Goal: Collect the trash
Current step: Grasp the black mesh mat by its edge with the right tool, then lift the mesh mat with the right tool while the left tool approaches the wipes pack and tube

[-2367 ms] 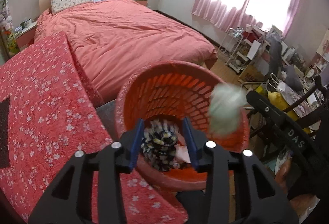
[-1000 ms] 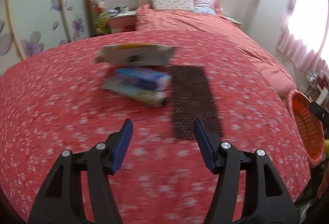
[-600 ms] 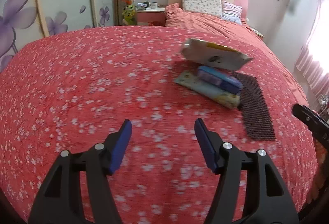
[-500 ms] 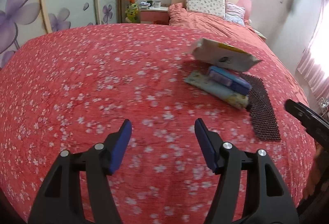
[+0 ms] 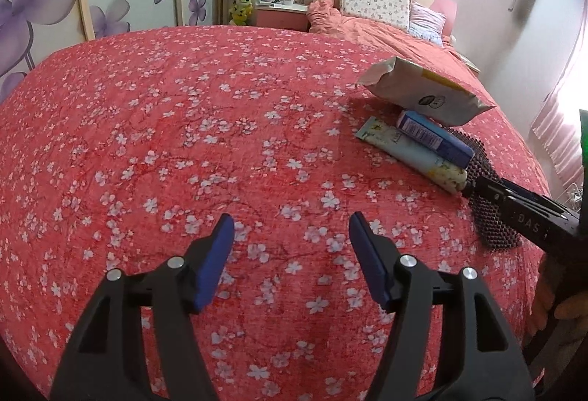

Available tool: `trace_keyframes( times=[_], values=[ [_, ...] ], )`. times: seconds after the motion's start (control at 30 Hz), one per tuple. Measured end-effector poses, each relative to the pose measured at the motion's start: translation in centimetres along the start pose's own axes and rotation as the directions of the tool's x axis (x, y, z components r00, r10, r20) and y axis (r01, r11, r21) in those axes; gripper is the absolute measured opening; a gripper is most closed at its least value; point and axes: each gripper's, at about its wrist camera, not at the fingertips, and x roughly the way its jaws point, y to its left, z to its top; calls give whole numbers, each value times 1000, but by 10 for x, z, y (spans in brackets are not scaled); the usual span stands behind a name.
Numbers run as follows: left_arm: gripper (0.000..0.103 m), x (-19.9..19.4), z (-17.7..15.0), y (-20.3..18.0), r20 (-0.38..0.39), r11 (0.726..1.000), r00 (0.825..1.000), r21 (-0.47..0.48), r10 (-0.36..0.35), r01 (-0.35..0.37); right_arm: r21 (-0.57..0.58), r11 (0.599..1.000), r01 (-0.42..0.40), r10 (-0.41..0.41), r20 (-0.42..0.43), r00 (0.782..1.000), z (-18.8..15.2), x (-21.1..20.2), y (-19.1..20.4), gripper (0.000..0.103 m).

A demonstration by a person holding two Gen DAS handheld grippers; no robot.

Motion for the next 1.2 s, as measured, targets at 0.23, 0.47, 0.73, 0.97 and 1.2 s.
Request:
trace_keyframes(
  times=[0.23, 0.47, 0.73, 0.97, 1.2],
  values=[
    [65, 1, 5, -9, 3, 1000, 1000, 10, -2, 1, 1, 999, -33, 33, 9, 999, -9, -11, 2, 12],
    [66, 1, 10, -31, 12, 999, 1000, 34, -18, 17, 74, 997, -38, 36, 40, 999, -13, -23, -23, 7],
    [69, 0, 16, -68, 27, 996, 998, 63, -57, 55, 143, 989, 48, -58, 65, 996, -23, -34, -61, 6],
    [69, 8, 30, -106, 38, 994, 996, 81, -76, 73, 188, 981, 53, -67, 74, 995, -35, -42, -86, 6],
    [70, 33, 44, -135, 18, 996, 999, 87, -35, 33, 204, 978, 37, -53, 76, 996, -41, -43, -95, 6]
  ],
)
